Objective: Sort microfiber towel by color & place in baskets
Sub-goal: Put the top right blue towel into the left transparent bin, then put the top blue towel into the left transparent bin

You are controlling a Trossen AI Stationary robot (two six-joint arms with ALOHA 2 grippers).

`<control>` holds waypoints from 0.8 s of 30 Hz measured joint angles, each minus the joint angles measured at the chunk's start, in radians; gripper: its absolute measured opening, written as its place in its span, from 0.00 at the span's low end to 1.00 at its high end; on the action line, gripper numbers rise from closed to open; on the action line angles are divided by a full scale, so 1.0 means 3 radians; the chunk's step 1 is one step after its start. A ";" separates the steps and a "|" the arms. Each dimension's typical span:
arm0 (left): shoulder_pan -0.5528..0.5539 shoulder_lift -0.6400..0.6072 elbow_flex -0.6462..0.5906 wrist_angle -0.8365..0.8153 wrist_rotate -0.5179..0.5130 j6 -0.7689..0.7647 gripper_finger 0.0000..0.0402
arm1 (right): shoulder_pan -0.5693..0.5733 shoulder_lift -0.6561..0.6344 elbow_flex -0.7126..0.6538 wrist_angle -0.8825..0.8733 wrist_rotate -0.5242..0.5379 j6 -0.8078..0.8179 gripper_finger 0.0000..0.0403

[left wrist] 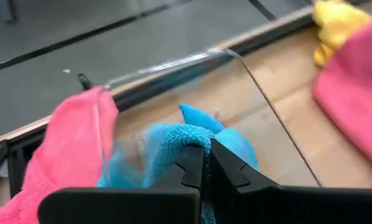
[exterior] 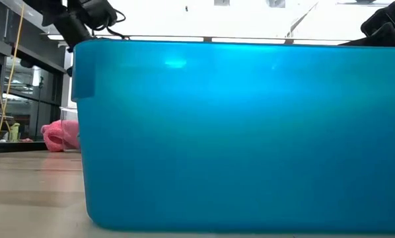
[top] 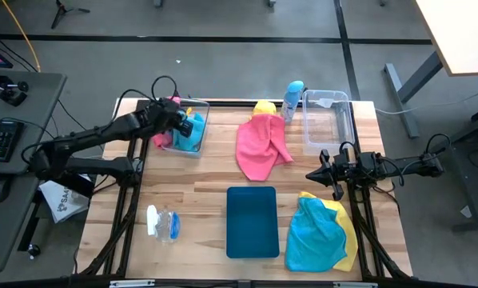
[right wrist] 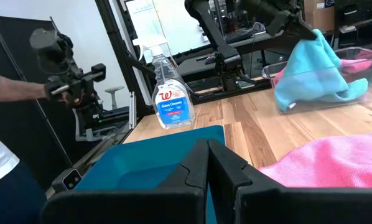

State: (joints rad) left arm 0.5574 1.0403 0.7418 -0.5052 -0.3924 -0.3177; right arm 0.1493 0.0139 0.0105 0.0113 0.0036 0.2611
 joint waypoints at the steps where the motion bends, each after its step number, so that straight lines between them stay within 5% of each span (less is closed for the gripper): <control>1: 0.0027 0.0026 0.0018 -0.0011 0.0147 0.0121 0.00 | 0.0000 0.0000 -0.0001 0.0000 0.0000 0.0000 0.00; 5: 0.0119 0.0162 0.0207 -0.0249 0.0643 0.0403 0.04 | -0.0001 0.0000 -0.0001 0.0000 0.0001 -0.0001 0.00; 12: 0.0103 0.0400 0.0718 -0.0808 0.0834 0.0657 0.31 | 0.0000 0.0000 -0.0001 0.0000 0.0001 0.0000 0.00; 18: 0.0158 0.0489 0.1503 -0.1585 0.0419 0.0746 0.53 | 0.0000 0.0000 -0.0001 0.0000 0.0000 0.0000 0.00; 24: 0.0548 0.0488 0.1833 -0.1888 0.0295 0.0366 0.58 | 0.0000 0.0000 -0.0001 0.0000 0.0001 0.0000 0.00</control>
State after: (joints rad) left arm 0.7219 1.1867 1.2917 -1.0716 -0.3040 -0.2077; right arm 0.1493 0.0139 0.0101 0.0113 0.0039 0.2611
